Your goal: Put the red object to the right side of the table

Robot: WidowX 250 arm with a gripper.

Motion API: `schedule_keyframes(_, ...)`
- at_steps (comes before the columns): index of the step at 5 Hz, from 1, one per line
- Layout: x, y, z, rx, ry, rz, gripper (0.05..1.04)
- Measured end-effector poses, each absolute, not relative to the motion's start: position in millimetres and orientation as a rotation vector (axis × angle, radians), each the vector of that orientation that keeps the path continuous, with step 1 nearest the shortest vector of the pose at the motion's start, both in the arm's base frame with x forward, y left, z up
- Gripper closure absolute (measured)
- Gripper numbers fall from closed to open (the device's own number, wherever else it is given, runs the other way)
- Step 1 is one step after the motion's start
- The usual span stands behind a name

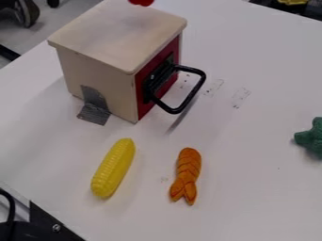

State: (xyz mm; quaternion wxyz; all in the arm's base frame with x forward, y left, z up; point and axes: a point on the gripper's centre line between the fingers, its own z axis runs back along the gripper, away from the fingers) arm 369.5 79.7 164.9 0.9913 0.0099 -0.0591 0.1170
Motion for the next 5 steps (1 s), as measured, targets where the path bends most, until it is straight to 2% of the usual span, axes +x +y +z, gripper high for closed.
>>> schedule_keyframes(1,392,32,155,-0.011,-0.106,0.208,0.202)
schedule_keyframes(2,411,-5,134,-0.005,-0.095,0.204,0.202)
schedule_keyframes(5,462,-64,57,0.04,-0.153,0.192,0.202)
